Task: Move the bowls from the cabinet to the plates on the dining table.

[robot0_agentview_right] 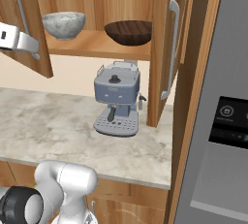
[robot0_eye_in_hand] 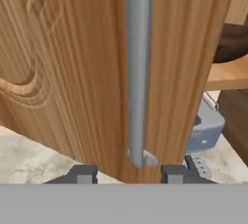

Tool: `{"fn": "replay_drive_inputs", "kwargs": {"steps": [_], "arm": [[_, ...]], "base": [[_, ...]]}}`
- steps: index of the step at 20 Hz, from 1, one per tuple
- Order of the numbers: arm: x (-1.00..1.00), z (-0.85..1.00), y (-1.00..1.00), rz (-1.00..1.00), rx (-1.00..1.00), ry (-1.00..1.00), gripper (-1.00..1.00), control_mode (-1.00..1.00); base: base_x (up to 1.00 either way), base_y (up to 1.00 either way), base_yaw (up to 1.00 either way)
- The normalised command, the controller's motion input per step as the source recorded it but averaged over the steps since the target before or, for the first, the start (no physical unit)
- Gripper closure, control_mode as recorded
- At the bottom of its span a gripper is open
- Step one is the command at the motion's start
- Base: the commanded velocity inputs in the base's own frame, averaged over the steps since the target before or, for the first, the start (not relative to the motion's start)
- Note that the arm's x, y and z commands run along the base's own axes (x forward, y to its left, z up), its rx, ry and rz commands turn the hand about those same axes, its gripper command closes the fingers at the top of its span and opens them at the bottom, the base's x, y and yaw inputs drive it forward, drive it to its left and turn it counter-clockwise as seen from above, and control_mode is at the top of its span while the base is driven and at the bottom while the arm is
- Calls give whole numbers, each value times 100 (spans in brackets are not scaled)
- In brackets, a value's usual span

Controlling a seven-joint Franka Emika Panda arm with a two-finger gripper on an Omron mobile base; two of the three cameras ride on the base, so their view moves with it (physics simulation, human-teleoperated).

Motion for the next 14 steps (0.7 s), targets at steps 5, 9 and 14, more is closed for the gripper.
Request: {"fn": "replay_drive_inputs", "kwargs": {"steps": [5,9,14], "arm": [[-88,48,-92,-10,34,-3,-100,-100],[-12,32,-94,-8,36,0,-100,-100],[45,-11,-58,0,29,0,-100,-100]], "base": [[0,0,0],[0,0,0],[0,0,0]]}}
